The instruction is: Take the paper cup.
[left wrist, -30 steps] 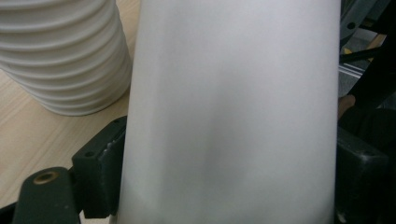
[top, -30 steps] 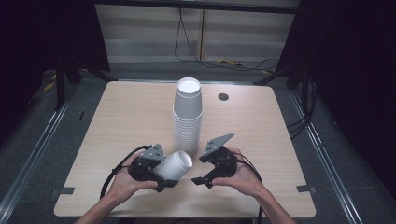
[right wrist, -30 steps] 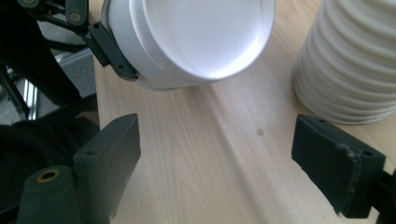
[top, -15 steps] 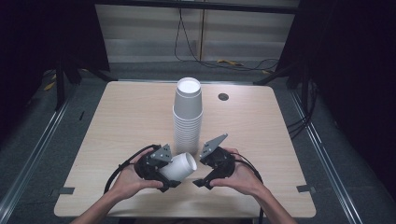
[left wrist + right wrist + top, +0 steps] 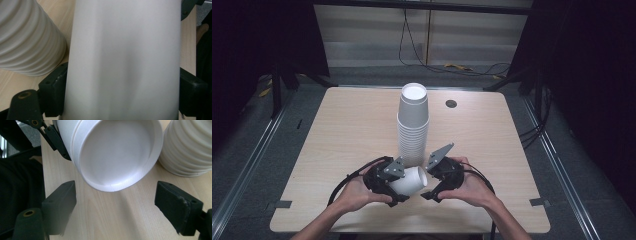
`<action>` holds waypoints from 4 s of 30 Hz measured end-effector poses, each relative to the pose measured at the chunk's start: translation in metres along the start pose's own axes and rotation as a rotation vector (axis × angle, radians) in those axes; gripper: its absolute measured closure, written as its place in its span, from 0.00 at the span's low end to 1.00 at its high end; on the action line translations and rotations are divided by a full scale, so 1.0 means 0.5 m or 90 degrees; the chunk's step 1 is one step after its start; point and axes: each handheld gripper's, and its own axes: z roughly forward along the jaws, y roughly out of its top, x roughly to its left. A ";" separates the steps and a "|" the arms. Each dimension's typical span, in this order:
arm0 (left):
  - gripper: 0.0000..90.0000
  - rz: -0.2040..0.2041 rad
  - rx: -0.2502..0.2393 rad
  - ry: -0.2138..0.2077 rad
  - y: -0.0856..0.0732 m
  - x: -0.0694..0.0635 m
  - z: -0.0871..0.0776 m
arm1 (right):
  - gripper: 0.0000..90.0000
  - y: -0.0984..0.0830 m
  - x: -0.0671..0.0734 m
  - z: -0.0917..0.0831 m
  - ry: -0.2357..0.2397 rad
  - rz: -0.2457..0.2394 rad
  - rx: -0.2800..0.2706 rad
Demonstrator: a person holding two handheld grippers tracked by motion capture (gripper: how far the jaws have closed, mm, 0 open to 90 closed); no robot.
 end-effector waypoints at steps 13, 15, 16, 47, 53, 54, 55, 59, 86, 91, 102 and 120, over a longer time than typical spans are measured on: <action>0.17 0.027 0.026 -0.014 0.006 -0.014 0.020 | 0.19 0.002 0.006 0.011 0.019 -0.020 0.035; 0.17 0.031 0.025 -0.012 0.007 -0.017 0.023 | 0.19 0.002 0.007 0.011 0.019 -0.024 0.035; 0.17 0.035 0.031 -0.017 0.008 -0.018 0.023 | 0.19 0.002 0.007 0.011 0.021 -0.027 0.033; 0.17 0.084 0.035 -0.038 0.017 -0.052 0.037 | 0.26 0.013 0.031 0.021 0.089 -0.058 0.028; 0.15 0.089 0.006 -0.031 0.015 -0.049 0.035 | 0.26 0.013 0.034 0.016 0.078 -0.064 0.027; 0.15 0.089 0.002 -0.029 0.014 -0.050 0.035 | 0.26 0.013 0.034 0.016 0.077 -0.065 0.025; 0.15 0.094 -0.009 -0.026 0.013 -0.049 0.035 | 0.26 0.014 0.035 0.015 0.076 -0.064 0.026; 0.15 0.097 -0.013 -0.029 0.012 -0.047 0.033 | 0.26 0.014 0.035 0.015 0.077 -0.062 0.028; 0.17 0.113 -0.046 -0.026 0.014 -0.053 0.014 | 0.27 0.012 0.038 0.020 0.078 -0.061 0.051; 0.17 0.120 -0.057 -0.026 0.014 -0.052 0.008 | 0.27 0.012 0.038 0.019 0.078 -0.065 0.045; 0.18 0.081 -0.149 -0.023 0.006 -0.036 -0.031 | 0.27 0.005 0.033 0.030 0.066 -0.072 0.036; 0.18 0.005 -0.252 -0.021 -0.017 -0.011 -0.074 | 0.27 -0.019 0.007 -0.009 0.027 -0.032 -0.033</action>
